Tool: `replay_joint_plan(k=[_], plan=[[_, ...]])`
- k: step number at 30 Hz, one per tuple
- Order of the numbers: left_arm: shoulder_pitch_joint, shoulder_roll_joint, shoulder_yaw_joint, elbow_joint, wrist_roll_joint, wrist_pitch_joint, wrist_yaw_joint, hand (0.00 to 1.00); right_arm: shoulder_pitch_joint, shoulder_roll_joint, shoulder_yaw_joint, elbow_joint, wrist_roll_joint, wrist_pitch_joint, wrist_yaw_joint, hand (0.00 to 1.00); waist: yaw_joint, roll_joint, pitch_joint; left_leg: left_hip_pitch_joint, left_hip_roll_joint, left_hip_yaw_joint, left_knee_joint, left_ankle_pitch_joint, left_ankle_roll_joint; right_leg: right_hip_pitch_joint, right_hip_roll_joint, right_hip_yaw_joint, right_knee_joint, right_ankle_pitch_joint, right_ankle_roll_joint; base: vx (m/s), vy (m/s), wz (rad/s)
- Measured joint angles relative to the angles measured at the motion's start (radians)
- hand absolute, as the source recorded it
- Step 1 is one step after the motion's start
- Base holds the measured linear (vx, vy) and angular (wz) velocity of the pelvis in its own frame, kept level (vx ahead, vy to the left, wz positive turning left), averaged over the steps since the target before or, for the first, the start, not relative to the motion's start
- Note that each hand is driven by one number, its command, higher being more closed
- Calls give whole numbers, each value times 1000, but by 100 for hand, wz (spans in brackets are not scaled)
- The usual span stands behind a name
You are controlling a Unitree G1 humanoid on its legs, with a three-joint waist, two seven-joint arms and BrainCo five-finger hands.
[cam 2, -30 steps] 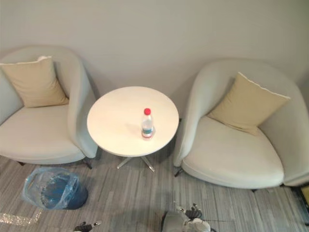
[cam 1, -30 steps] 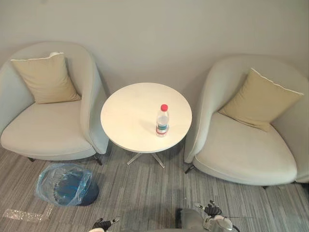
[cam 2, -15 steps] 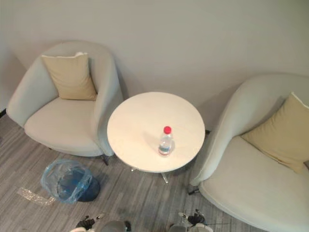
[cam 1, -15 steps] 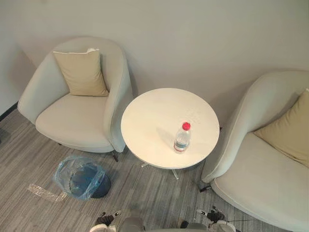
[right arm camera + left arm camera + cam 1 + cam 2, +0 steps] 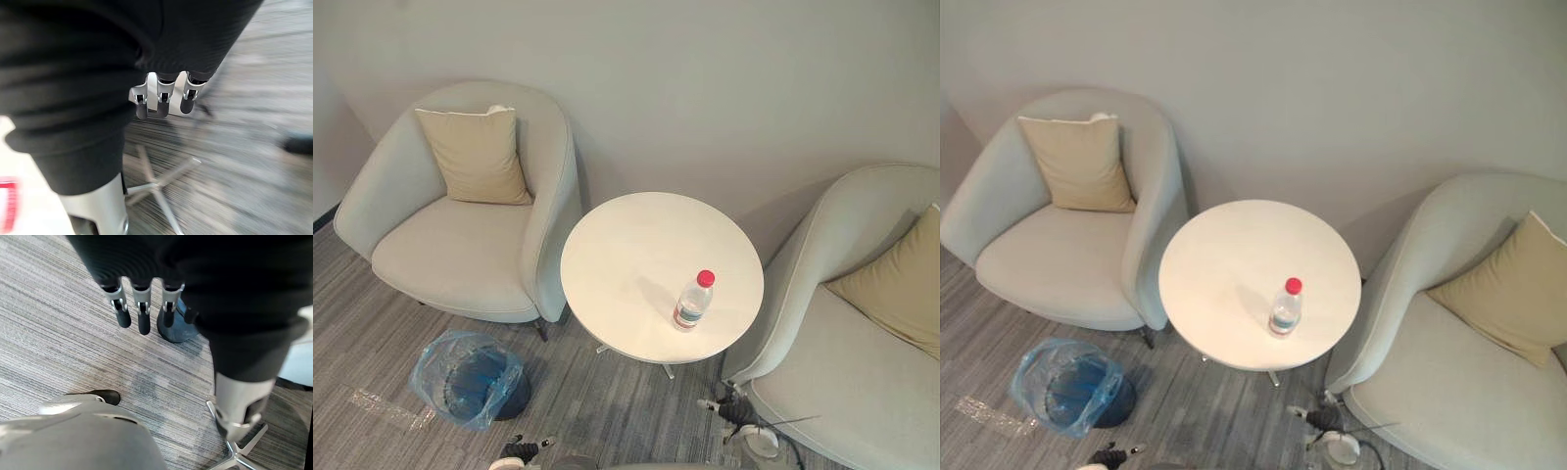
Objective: Gather rubbish on tea table into small bin, then transfer packed bag to large trash can.
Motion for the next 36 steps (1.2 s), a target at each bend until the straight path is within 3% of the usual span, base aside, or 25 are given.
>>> replay_joint_plan(k=[11,25,36], plan=[[10,24,-72,32,40,-4,-8,0,-4,-51,8,-203,-196,-33,-19,0,0,1,2,-37,-9,-82,-11,12,3,-14,11,2,-54,47,0,-51,-14,2],[18,18,-101,4,37,-13,8,0,-155,-125,57,-240,-227,-39,-71,0,4,39,49,-87,-18,-135,-70,61,0,-64,14,-16,-87,76,5,-26,-10,4],[-6,13,-117,-28,5,-28,23,0,-326,-134,94,-187,-217,-37,-110,0,19,67,142,-154,-26,-192,-55,65,6,-99,13,-31,-94,112,-19,10,16,9]])
